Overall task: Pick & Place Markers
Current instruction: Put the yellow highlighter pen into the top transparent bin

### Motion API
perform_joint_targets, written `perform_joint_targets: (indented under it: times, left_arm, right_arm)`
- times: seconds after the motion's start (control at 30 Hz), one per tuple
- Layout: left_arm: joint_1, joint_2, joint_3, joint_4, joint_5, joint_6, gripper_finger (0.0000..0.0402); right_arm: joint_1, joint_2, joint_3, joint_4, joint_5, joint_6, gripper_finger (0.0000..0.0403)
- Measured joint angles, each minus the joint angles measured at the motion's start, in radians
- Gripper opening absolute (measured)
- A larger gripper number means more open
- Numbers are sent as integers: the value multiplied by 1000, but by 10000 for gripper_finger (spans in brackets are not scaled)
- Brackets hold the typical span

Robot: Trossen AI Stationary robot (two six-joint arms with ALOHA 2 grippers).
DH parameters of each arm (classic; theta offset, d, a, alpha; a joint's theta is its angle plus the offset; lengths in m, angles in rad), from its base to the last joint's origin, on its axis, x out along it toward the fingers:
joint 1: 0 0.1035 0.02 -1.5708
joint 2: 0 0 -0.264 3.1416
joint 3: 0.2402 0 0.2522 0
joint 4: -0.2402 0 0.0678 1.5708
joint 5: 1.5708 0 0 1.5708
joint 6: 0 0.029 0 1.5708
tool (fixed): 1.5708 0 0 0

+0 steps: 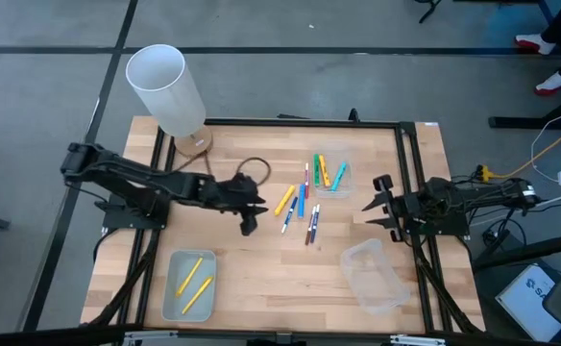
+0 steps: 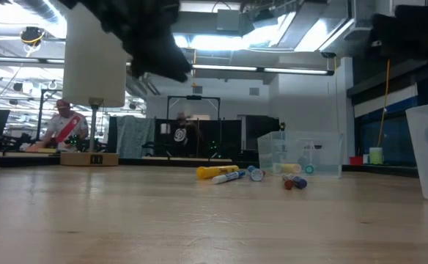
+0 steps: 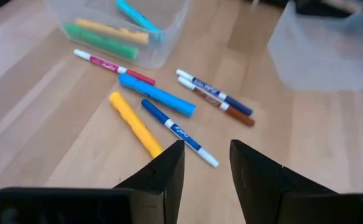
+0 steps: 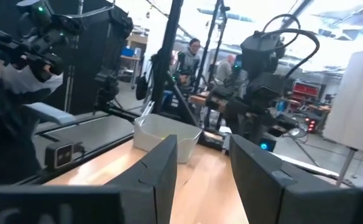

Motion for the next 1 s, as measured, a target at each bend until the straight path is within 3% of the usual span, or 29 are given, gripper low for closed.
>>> perform_joint_targets:
  times: [0.43, 0.6, 1.0]
  left_arm:
    - [66, 309, 200, -82, -46, 60, 123]
    - [84, 349, 227, -95, -93, 59, 123]
    - [98, 367, 227, -91, -116, 32, 123]
  right_arm:
    - [0, -131, 0, -236, -4, -52, 145]
    - [0, -178, 2, -324, 25, -56, 145]
    - [0, -186, 2, -323, 61, -55, 145]
